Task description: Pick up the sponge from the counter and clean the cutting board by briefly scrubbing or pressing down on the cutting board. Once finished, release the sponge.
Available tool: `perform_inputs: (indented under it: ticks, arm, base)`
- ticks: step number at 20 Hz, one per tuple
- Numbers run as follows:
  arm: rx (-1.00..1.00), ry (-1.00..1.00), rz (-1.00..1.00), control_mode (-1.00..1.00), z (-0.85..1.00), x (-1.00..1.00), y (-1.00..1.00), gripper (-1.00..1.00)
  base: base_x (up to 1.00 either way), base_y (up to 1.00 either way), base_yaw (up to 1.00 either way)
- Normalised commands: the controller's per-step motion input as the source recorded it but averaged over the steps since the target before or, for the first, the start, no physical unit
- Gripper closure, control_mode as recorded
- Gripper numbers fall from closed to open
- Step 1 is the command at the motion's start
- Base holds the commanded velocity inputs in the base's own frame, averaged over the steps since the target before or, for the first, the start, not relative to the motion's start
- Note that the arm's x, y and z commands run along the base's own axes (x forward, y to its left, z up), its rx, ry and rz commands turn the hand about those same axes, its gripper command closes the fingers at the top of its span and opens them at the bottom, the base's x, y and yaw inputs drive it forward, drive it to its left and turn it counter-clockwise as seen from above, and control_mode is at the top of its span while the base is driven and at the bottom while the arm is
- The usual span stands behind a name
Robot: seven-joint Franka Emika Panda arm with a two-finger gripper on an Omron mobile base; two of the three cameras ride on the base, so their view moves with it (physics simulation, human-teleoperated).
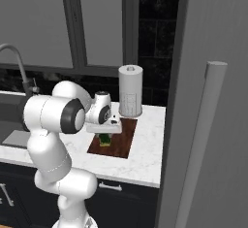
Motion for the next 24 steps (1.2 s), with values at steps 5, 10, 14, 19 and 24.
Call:
perform_inputs:
  ticks: [5,10,14,19,24]
  arm:
    - [0.00,0.01,0.00,-1.00,-0.17,-0.05,-0.04,1.00]
    - [0.00,-0.03,0.00,-1.00,-0.04,0.54,-0.01,1.00]
    - [0.00,-0.09,0.00,-1.00,0.00,0.76,-0.05,1.00]
    - [0.00,-0.11,0.00,-1.00,0.00,0.75,-0.06,1.00]
    - [0.00,-0.10,0.00,-1.00,-0.01,0.61,-0.17,1.00]
  base:
    - [0.00,0.00,0.00]
    - [0.00,0.00,0.00]
    - [0.00,0.00,0.00]
    - [0.00,0.00,0.00]
    - [0.00,0.00,0.00]
